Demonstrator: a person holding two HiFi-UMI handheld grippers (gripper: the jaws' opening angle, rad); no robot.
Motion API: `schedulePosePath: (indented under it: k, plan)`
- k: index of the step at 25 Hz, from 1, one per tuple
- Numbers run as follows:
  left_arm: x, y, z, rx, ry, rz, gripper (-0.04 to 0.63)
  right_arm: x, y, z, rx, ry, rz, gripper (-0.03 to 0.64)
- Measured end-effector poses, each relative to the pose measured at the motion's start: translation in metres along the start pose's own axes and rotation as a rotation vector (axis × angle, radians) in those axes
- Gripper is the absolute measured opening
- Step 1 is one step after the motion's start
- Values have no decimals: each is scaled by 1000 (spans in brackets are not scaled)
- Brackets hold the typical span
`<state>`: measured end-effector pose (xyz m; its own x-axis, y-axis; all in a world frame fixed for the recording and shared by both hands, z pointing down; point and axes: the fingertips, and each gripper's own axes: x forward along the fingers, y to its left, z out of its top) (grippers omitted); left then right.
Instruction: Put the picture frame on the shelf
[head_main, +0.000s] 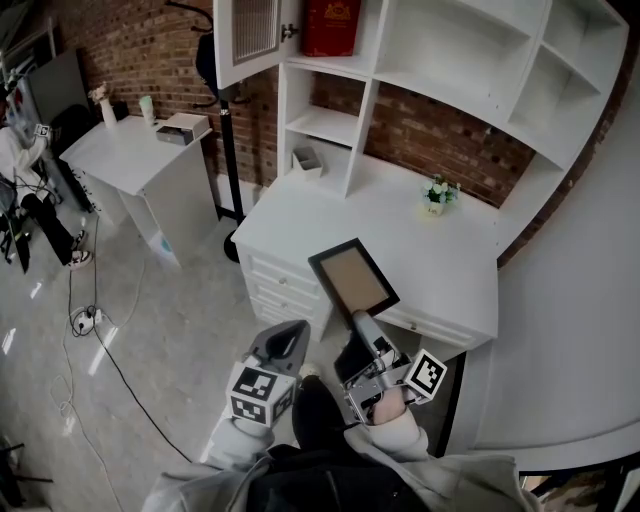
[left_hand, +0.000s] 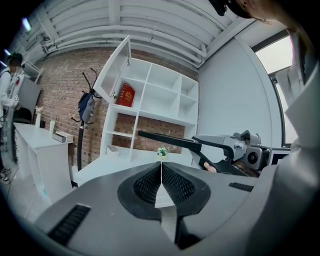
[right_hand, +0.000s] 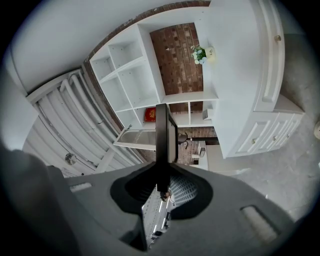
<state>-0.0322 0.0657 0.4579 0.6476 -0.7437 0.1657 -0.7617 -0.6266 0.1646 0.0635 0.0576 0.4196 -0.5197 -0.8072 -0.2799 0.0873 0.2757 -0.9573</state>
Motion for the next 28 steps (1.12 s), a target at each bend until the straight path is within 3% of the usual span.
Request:
schedulePosePath:
  k: [28]
  plan:
    - [169,129,63,8,-27,69,5,189,-59,95,74,158,31,69]
